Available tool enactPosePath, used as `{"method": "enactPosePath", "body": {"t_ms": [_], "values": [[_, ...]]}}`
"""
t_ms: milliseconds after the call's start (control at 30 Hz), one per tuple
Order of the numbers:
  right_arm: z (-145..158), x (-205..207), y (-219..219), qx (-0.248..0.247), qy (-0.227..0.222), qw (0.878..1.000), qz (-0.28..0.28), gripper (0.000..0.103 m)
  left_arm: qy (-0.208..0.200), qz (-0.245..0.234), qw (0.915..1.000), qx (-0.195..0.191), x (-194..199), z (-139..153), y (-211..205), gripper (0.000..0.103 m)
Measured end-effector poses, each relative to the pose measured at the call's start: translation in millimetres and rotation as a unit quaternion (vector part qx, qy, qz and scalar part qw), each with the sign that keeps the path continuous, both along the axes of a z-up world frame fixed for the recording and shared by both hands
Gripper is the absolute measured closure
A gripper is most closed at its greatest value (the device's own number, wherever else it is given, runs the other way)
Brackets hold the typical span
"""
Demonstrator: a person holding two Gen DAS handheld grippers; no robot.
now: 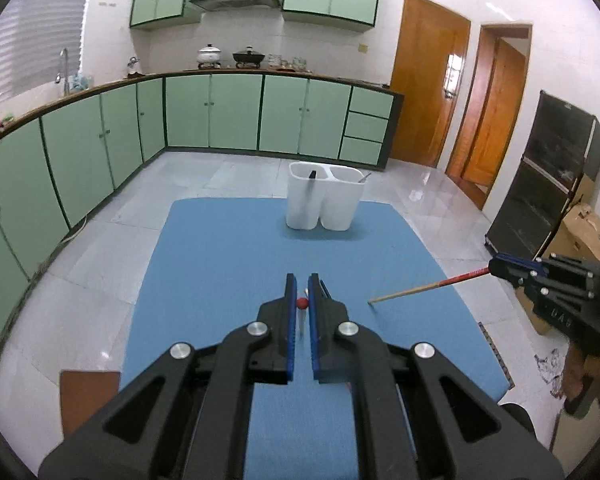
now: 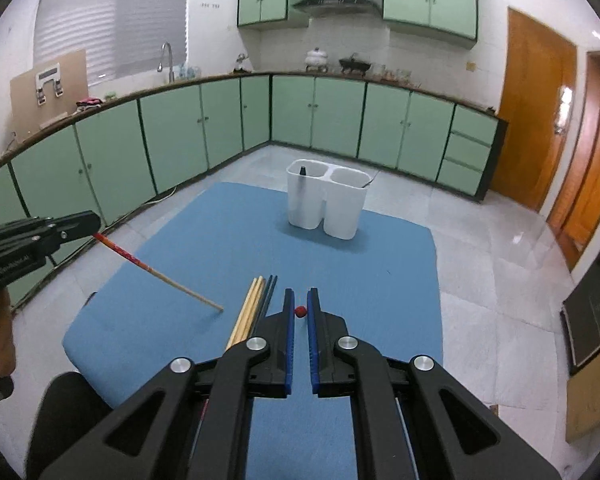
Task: Organize utensils
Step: 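Lower both held chopsticks into the white holder and open both tools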
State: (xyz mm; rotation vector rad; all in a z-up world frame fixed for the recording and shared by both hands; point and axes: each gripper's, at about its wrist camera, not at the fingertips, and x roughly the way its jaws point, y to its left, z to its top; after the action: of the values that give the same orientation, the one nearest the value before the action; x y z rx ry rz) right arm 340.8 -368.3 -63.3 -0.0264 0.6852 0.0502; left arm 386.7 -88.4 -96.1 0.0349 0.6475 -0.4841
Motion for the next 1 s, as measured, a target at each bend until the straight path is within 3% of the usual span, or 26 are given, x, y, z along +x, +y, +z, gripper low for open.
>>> {"method": "enactPosePath", "body": {"t_ms": [200, 367, 700, 1000], "values": [[23, 48, -7, 0.013, 0.054, 0.998, 0.016, 0.097, 0.018, -0.029, 0.9994, 0.010, 43, 23, -11, 0.098], [44, 80, -19, 0.027, 0.091, 0.995, 0.013, 0.097, 0.001, -0.047, 0.9985, 0.029, 62, 49, -28, 0.098], [105, 126, -30, 0.023, 0.092, 0.995, -0.004, 0.097, -0.036, -0.042, 0.9979, 0.033, 114, 116, -58, 0.098], [158, 190, -47, 0.023, 0.048, 0.998, -0.036, 0.097, -0.067, 0.004, 0.9977, 0.009, 190, 164, -88, 0.098]]}}
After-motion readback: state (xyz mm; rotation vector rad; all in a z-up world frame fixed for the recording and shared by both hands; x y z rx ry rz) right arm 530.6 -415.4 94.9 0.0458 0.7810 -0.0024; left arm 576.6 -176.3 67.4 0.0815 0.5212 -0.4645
